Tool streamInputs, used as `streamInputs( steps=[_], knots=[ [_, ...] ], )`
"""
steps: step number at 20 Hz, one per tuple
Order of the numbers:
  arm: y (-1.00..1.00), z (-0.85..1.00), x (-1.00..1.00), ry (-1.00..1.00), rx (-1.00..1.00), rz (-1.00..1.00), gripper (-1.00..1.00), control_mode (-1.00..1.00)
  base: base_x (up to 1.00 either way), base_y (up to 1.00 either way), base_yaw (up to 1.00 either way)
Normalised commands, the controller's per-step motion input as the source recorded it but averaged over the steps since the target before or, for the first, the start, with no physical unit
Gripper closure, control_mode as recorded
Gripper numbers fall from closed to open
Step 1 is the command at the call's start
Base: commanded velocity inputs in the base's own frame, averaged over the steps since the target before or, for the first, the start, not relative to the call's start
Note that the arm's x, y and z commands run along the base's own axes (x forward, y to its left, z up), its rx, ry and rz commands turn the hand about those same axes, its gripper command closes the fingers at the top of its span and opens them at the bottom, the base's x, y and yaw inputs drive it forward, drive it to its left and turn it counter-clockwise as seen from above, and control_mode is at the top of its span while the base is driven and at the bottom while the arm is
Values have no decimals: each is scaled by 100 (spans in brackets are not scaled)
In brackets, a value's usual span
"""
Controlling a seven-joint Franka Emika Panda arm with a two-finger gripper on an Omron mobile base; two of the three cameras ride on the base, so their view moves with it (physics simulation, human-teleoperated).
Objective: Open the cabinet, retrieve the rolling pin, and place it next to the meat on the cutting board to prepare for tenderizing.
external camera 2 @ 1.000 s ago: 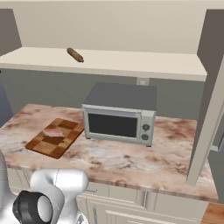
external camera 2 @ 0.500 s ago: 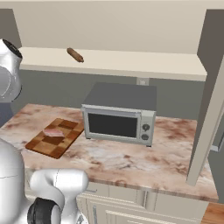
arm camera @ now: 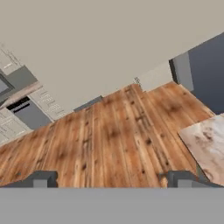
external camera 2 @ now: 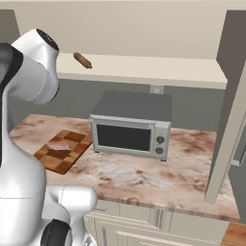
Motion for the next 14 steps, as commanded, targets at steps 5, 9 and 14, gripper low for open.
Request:
streamInputs(
  steps=[5, 9, 14],
  knots=[
    [-73, 0, 28, -20, 6, -1, -100, -100, 0, 0, 0],
    [-52, 0, 57, -14, 9, -5, -100, -100, 0, 0, 0],
    [-36, 1, 70, -11, 7, -8, -100, -100, 0, 0, 0]
  ],
)
